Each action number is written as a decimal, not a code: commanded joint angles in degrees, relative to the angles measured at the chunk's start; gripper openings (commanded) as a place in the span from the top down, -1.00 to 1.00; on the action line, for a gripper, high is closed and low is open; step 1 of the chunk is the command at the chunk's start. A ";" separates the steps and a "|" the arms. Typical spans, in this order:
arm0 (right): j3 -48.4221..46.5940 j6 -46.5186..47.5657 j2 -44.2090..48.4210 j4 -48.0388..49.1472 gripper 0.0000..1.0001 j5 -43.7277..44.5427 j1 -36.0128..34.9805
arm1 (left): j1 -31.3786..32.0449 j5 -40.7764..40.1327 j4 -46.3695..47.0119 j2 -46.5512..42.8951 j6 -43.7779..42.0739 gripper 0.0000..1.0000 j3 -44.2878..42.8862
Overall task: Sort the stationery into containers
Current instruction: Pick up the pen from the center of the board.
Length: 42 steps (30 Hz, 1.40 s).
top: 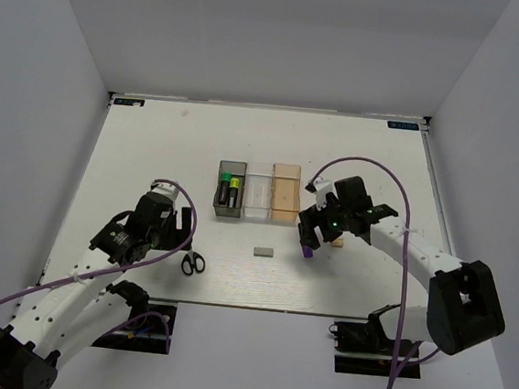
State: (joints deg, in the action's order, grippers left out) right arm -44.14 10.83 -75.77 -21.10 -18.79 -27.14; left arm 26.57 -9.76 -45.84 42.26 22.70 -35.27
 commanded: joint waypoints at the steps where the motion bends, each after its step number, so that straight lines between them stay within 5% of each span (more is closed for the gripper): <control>1: 0.28 -9.33 -1.48 4.22 -0.64 9.70 -1.78 | -0.38 0.79 0.76 -0.78 -0.37 -0.88 0.20; 7: 0.72 -13.29 -6.23 8.53 -0.18 14.82 -5.29 | -0.29 0.53 0.67 -0.95 -0.29 -0.88 0.46; 21: 2.57 -15.40 -13.09 9.86 0.17 24.67 -10.92 | -0.38 0.53 0.67 -1.56 -0.64 -0.88 0.20; 28: 2.92 -15.75 -14.94 4.51 1.00 24.50 -10.75 | -0.29 0.53 0.32 -2.71 -0.73 -0.88 0.37; 42: -10.77 3.05 -3.60 -16.25 1.00 -8.26 -12.41 | -0.29 0.53 1.02 -1.92 -0.81 -0.88 0.20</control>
State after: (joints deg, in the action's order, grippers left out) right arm -48.97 9.56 -81.08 -32.77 -17.04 -38.89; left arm 26.57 -9.61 -45.82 40.45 22.33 -35.24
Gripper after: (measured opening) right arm 0.343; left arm 0.940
